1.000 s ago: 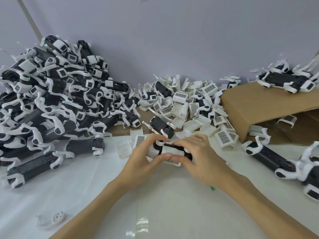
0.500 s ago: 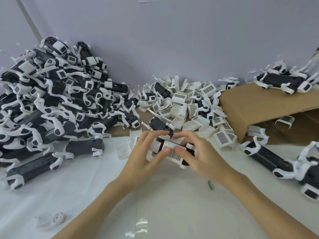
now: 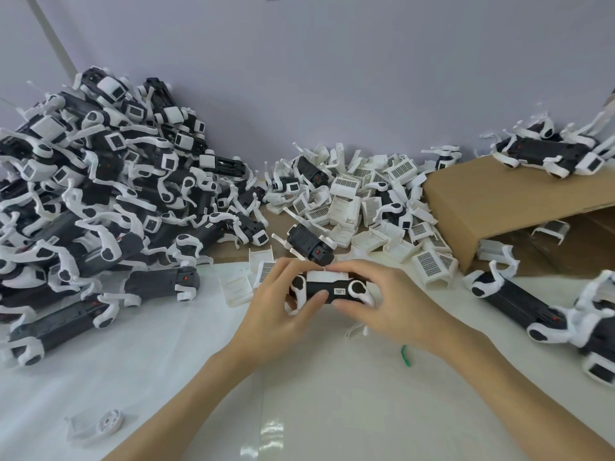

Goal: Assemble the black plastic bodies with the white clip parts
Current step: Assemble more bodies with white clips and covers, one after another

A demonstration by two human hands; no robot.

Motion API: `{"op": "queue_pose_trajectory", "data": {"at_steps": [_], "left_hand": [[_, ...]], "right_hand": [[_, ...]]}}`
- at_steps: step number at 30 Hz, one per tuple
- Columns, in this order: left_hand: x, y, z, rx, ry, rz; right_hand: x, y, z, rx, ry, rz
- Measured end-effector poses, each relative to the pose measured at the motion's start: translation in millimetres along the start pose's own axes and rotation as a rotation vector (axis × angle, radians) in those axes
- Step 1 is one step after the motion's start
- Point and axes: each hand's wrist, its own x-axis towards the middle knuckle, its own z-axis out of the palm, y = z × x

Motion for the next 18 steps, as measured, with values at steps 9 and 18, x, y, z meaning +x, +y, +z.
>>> {"op": "queue_pose_trajectory", "data": {"at_steps": [9, 18], "left_hand": [[-1.7, 3.4, 2.7, -0.01, 0.032, 0.001], [-3.3, 4.4, 2.9, 0.028, 0.096, 0.038]], "right_hand": [[0.4, -3.9, 13.2, -0.16, 0.107, 0.007], [1.3, 2.8, 14.0, -0.166, 0.116, -0.097]]}}
